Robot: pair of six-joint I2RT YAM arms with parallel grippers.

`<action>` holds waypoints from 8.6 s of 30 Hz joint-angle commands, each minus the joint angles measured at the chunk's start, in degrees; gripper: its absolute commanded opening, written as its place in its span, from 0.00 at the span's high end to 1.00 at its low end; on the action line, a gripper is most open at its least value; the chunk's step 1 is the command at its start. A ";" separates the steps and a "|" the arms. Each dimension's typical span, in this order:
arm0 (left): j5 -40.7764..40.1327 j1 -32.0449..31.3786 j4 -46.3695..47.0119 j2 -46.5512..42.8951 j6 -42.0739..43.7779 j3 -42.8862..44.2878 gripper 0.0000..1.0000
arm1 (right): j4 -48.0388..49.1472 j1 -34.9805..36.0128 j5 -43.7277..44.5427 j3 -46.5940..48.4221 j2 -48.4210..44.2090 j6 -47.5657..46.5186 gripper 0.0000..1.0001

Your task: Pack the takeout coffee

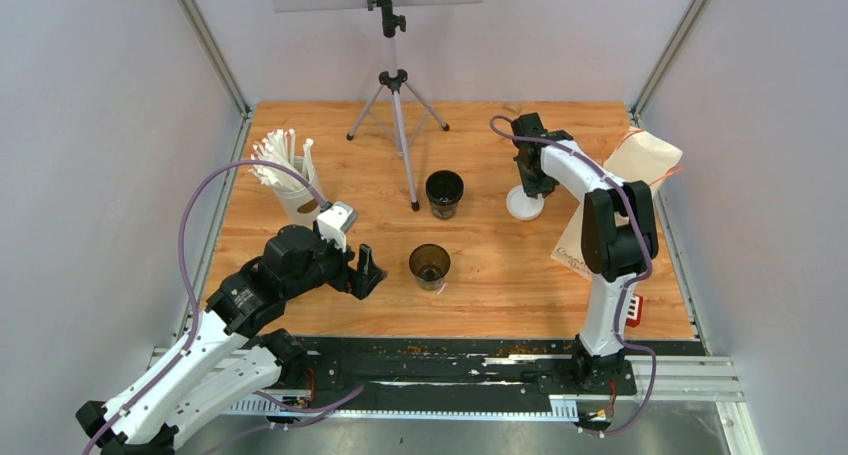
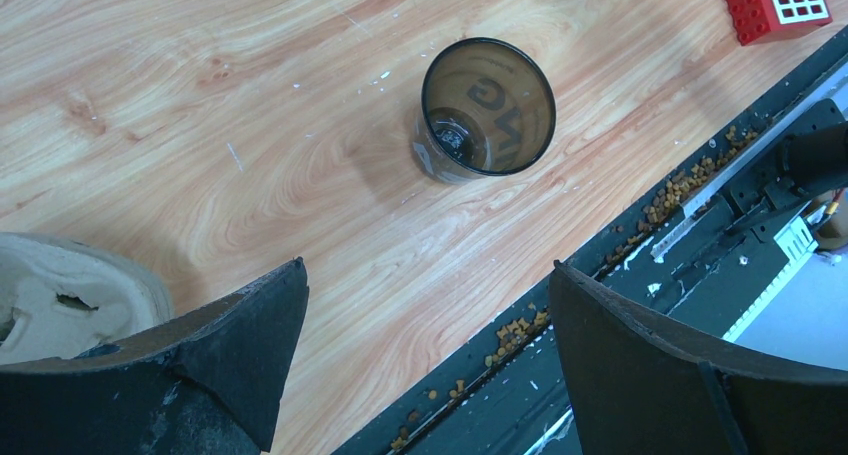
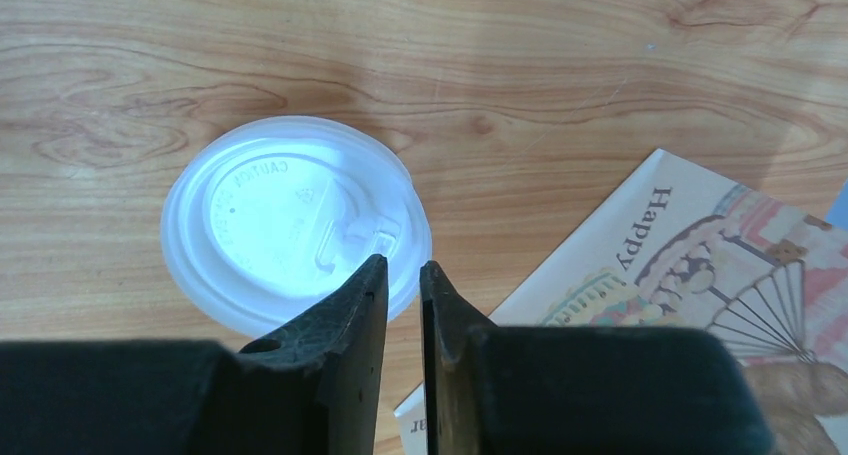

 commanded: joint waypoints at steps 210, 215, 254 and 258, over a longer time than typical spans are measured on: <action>0.74 -0.17 2.53 0.49 1.71 -0.53 0.04 | -0.10 6.16 8.39 7.02 1.59 -9.27 0.98; 0.74 -0.16 2.54 0.66 1.73 -0.51 0.04 | 0.00 6.37 7.79 6.93 2.24 -9.63 1.00; -1.96 -0.17 -2.47 11.46 -6.97 14.25 0.12 | -14.49 17.49 -6.92 12.29 -23.06 5.90 1.00; -1.01 -0.21 -1.51 14.91 -10.14 19.84 0.12 | -11.23 23.14 -9.67 8.38 -29.40 9.72 1.00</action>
